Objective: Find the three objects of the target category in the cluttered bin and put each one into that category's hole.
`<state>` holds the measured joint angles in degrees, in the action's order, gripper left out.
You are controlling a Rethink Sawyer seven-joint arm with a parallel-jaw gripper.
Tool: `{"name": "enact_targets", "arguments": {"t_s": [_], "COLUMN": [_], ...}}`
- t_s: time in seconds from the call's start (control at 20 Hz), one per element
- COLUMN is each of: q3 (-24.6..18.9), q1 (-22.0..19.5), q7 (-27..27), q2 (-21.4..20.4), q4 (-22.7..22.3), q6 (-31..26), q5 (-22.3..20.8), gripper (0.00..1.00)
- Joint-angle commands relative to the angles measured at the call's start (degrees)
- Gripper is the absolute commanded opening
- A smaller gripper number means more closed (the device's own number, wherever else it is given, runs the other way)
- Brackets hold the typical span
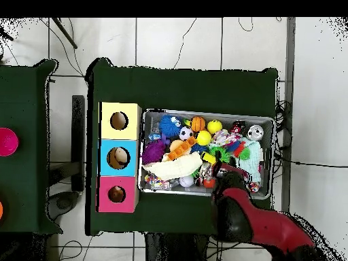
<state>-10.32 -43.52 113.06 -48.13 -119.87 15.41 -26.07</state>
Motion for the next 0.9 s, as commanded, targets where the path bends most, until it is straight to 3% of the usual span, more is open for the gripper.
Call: {"name": "enact_targets", "arguments": {"t_s": [0.05,0.45,0.9], "q3": [-11.44,-13.43,-8.78], "q1": [-9.99,-16.70,-14.21], "q7": [3.61,1.81,3.91], "q2": [-3.86,-0.23,9.79], "q4": [-2.93,-2.92,1.50], "q6": [-9.67,-8.95,-1.37], "q5": [-4.55,-9.40,-13.33], "gripper": [1.00,1.00,1.00]}}
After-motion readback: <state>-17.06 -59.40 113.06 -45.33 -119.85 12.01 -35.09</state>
